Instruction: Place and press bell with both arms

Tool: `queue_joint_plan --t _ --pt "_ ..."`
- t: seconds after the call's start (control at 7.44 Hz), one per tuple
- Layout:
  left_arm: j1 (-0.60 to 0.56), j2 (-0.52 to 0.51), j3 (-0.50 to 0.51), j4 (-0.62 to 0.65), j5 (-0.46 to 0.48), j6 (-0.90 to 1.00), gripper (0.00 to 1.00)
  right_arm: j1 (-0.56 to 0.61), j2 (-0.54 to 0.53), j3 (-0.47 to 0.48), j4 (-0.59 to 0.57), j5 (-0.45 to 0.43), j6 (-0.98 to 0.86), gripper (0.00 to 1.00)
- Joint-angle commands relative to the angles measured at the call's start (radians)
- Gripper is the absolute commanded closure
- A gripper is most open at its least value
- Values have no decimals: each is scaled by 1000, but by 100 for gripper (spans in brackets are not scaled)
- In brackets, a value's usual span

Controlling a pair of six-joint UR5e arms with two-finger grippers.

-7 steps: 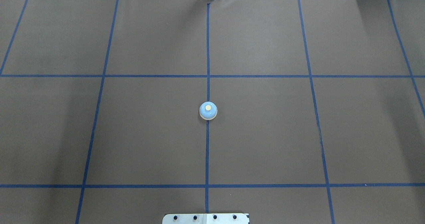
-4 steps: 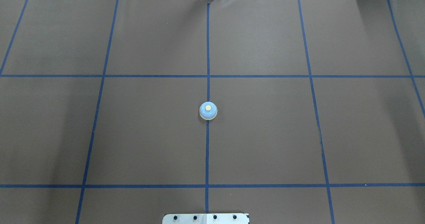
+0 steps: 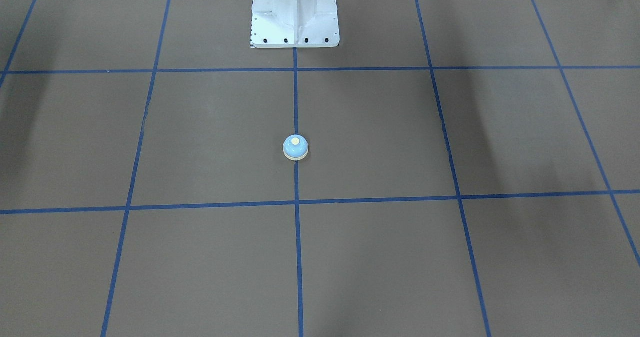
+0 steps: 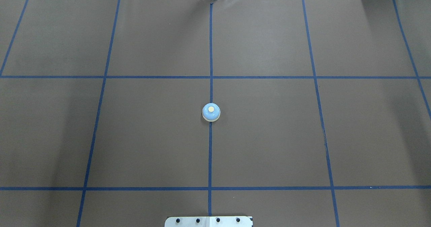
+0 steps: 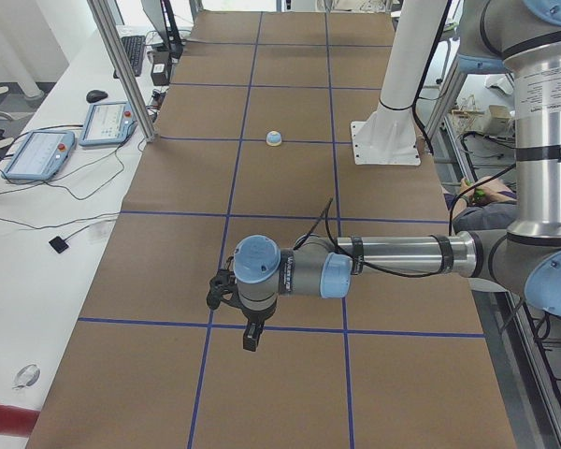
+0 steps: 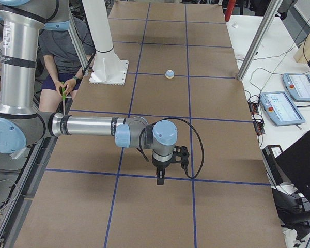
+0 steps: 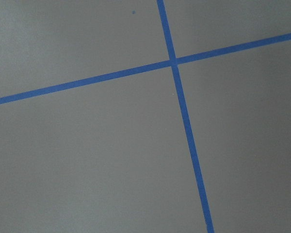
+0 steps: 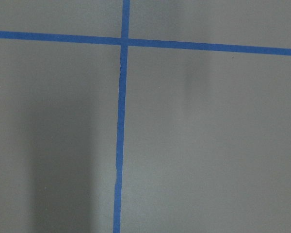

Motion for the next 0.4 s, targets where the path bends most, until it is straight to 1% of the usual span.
queue_joint_plan --t 0.0,0.27 --pt "0 2 2 1 0 0 0 0 0 -2 -1 0 0 0" --pt "2 0 6 1 2 -2 0 0 0 -7 -1 2 -2 0"
